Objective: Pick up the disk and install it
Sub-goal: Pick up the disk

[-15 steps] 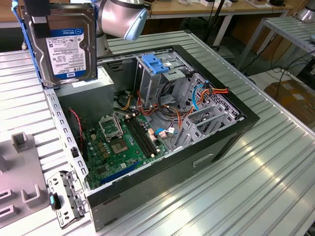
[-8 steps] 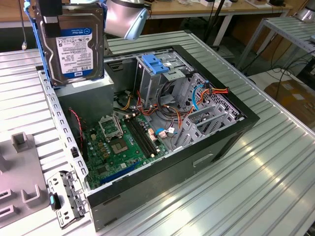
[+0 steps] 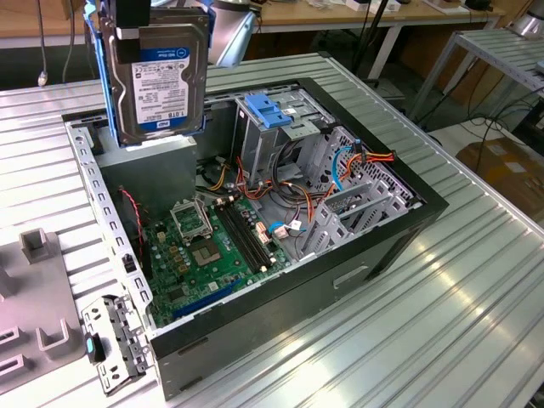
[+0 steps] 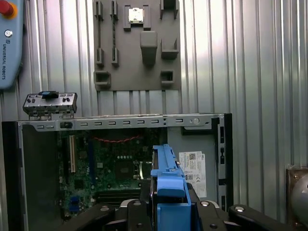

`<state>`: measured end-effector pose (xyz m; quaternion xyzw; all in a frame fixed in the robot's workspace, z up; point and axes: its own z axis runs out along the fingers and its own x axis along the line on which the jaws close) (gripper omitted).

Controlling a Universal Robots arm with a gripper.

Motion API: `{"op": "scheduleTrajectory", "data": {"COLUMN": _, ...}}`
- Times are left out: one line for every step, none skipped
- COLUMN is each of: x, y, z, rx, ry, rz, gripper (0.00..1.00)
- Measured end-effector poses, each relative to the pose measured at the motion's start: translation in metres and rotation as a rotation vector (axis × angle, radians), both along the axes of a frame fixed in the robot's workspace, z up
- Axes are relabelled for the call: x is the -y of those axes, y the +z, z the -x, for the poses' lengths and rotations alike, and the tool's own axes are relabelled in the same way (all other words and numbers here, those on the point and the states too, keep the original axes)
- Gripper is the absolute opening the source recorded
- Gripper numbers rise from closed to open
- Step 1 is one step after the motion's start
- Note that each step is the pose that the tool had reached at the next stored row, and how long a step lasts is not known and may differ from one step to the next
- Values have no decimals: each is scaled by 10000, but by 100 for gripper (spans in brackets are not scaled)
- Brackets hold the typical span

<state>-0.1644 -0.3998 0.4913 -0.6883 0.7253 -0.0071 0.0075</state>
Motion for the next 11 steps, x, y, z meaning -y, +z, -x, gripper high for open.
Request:
{"op": "scheduleTrajectory", "data": {"x": 2, "y": -1, "z": -28, "rx": 0, "ry": -1, "rz": 2, "gripper": 37}}
{"op": "scheduleTrajectory", "data": {"x": 3, "y": -1, "z": -50, "rx": 0, "ry": -2, "rz": 3, "gripper": 37}}
{"op": "scheduleTrajectory", "data": {"x": 4, "y": -1, "z": -76, "rx": 0, "ry": -3, "rz": 5, "gripper": 37}}
{"op": "scheduleTrajectory", "data": {"x": 5, "y": -2, "z": -96, "rx": 0, "ry": -3, "rz": 6, "gripper": 37}}
{"op": "scheduleTrajectory", "data": {"x": 7, "y": -2, "z": -118, "rx": 0, "ry": -4, "rz": 7, "gripper": 37}}
{"op": "scheduleTrajectory", "data": {"x": 8, "y": -3, "z": -141, "rx": 0, "ry": -5, "rz": 8, "gripper": 37}}
{"op": "scheduleTrajectory", "data": {"x": 9, "y": -3, "z": -169, "rx": 0, "ry": -6, "rz": 10, "gripper": 37}}
{"op": "scheduleTrajectory", "data": {"x": 11, "y": -4, "z": -192, "rx": 0, "ry": -7, "rz": 10, "gripper": 37}}
{"op": "scheduleTrajectory", "data": {"x": 14, "y": -5, "z": -245, "rx": 0, "ry": -8, "rz": 12, "gripper": 37}}
{"op": "scheduleTrajectory", "data": {"x": 15, "y": -5, "z": -270, "rx": 0, "ry": -8, "rz": 13, "gripper": 37}}
{"op": "scheduleTrajectory", "data": {"x": 17, "y": -6, "z": -312, "rx": 0, "ry": -9, "rz": 14, "gripper": 37}}
